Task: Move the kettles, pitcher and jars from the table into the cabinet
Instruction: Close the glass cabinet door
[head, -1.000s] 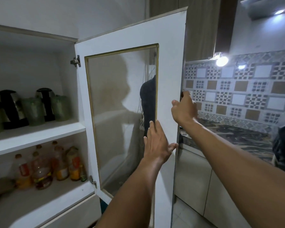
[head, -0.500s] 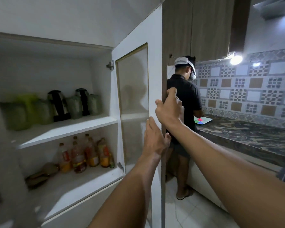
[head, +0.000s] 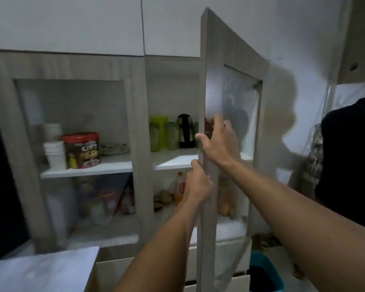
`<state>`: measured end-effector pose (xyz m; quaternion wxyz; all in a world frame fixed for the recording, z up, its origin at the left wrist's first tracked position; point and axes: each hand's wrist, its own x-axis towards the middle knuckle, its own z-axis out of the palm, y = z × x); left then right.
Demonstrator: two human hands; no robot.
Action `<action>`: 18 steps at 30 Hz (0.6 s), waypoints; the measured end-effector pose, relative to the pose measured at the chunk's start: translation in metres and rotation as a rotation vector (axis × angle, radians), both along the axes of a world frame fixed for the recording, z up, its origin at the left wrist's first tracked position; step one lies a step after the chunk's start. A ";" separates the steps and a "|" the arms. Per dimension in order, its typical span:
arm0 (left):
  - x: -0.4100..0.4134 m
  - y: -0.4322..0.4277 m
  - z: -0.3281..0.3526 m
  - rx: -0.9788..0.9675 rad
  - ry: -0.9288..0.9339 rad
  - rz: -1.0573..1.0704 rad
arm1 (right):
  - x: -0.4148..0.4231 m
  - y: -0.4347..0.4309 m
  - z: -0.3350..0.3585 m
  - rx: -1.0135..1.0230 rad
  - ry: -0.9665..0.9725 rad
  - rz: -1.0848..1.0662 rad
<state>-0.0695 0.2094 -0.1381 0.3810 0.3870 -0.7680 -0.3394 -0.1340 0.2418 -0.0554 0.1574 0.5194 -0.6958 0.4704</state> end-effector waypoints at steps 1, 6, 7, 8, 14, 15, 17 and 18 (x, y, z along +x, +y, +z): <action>0.006 -0.018 0.001 0.013 0.004 0.029 | 0.003 -0.016 0.001 0.045 0.066 0.025; 0.017 -0.103 -0.002 0.054 0.055 0.169 | 0.006 -0.100 0.017 0.227 0.393 0.110; 0.018 -0.115 -0.004 0.055 0.062 0.186 | 0.005 -0.114 0.020 0.259 0.423 0.102; 0.019 -0.130 -0.006 0.051 0.064 0.204 | 0.003 -0.130 0.023 0.277 0.448 0.097; 0.021 -0.199 -0.008 0.047 0.109 0.269 | 0.001 -0.202 0.021 0.268 0.529 0.079; 0.021 -0.208 -0.006 0.050 0.104 0.269 | 0.001 -0.214 0.019 0.257 0.527 0.086; 0.020 -0.226 -0.004 0.058 0.096 0.268 | 0.002 -0.237 0.015 0.246 0.509 0.100; 0.020 -0.236 -0.003 0.063 0.100 0.274 | 0.002 -0.246 0.014 0.246 0.500 0.102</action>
